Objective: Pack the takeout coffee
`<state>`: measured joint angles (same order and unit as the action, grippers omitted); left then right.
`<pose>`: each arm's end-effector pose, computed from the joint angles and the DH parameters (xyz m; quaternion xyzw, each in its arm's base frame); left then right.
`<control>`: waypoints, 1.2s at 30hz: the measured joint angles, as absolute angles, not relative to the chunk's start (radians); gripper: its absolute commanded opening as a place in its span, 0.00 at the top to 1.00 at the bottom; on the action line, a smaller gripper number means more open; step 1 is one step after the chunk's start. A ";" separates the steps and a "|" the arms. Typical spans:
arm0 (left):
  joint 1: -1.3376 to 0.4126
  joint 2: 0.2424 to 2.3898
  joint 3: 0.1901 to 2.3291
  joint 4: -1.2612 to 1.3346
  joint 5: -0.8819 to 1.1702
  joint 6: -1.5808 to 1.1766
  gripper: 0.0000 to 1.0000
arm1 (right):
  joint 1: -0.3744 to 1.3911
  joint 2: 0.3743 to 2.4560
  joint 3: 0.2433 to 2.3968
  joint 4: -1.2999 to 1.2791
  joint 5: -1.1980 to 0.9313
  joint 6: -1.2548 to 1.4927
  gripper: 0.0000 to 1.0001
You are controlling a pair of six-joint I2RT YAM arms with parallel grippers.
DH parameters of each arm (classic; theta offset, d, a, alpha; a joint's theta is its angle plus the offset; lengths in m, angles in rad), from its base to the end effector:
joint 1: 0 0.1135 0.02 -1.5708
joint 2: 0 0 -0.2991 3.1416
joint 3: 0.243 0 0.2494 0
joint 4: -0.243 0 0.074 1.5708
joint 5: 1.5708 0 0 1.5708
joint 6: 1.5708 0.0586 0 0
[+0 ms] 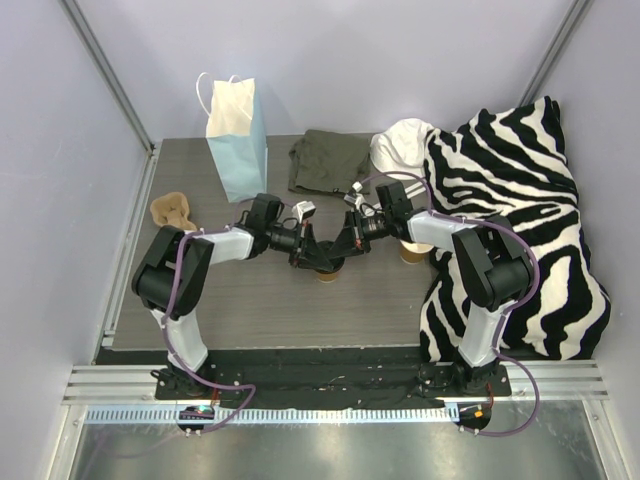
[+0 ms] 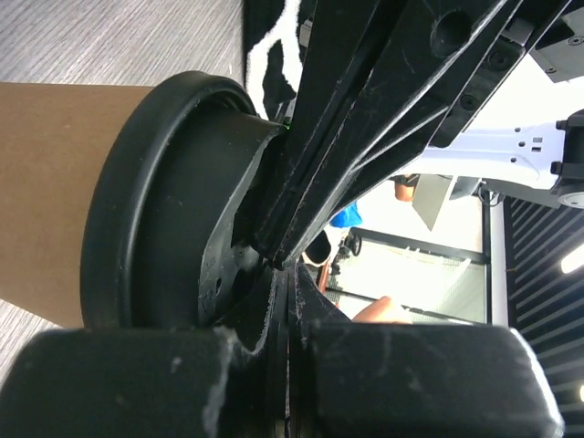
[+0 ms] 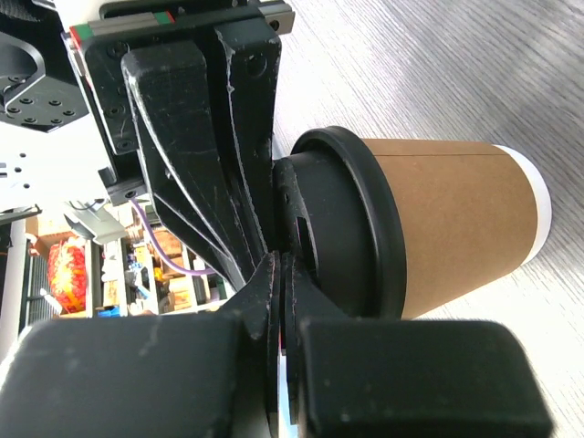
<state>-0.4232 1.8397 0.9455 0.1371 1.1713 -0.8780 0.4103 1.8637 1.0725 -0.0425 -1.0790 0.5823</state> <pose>0.3135 -0.2004 0.1842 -0.0406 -0.7949 0.6037 0.0450 0.3348 0.2020 0.1946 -0.1156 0.8133 0.5686 0.0436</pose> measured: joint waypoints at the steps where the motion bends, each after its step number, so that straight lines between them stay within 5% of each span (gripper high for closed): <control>1: -0.422 1.839 0.945 0.136 1.172 -0.878 1.00 | 0.410 1.864 1.073 -0.043 -1.079 0.582 0.99; 17: -0.418 1.641 0.912 0.125 1.047 -0.867 1.00 | 0.432 1.848 1.108 -0.083 -1.045 0.628 0.99; 36: -0.350 1.795 0.896 0.231 1.085 -0.912 1.00 | 0.426 1.865 1.126 -0.076 -0.979 0.662 0.99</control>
<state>-0.3504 1.7950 0.8963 0.2310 1.0847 -0.9115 0.4263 1.8648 1.1263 -0.0765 -0.9787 0.6624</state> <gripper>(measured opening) 0.011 0.029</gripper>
